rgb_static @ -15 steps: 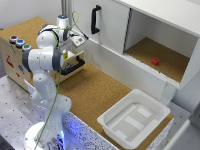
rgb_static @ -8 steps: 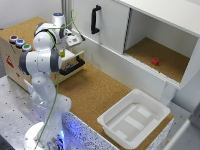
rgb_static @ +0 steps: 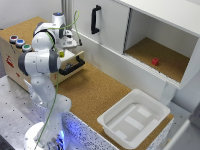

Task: Grasp the yellow block and rotate it right

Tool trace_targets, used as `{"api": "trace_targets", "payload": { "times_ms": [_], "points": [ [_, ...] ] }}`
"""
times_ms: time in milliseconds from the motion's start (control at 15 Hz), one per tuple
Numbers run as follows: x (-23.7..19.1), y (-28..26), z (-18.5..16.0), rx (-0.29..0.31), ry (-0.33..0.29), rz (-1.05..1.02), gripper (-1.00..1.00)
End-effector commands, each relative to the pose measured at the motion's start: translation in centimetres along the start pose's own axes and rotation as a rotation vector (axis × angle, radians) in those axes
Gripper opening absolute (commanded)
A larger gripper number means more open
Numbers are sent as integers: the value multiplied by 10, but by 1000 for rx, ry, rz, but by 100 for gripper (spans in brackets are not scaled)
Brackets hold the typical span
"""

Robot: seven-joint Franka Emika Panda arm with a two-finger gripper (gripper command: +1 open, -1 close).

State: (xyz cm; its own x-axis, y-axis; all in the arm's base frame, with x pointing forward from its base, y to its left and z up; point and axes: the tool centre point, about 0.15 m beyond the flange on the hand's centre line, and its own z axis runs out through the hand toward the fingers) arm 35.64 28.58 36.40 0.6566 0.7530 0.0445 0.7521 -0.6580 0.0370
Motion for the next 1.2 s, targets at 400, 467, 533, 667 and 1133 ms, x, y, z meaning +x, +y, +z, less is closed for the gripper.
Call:
{"api": "trace_targets", "payload": {
  "times_ms": [400,467,533,667,1133],
  "points": [
    [5,5,27,31,-5,490,-100],
    [7,4,27,32,-22,525,-100],
    [5,3,32,77,-1,570,-100],
    [11,8,36,75,-6,615,-100],
    [25,29,49,120,75,846,-100]
  ]
}}
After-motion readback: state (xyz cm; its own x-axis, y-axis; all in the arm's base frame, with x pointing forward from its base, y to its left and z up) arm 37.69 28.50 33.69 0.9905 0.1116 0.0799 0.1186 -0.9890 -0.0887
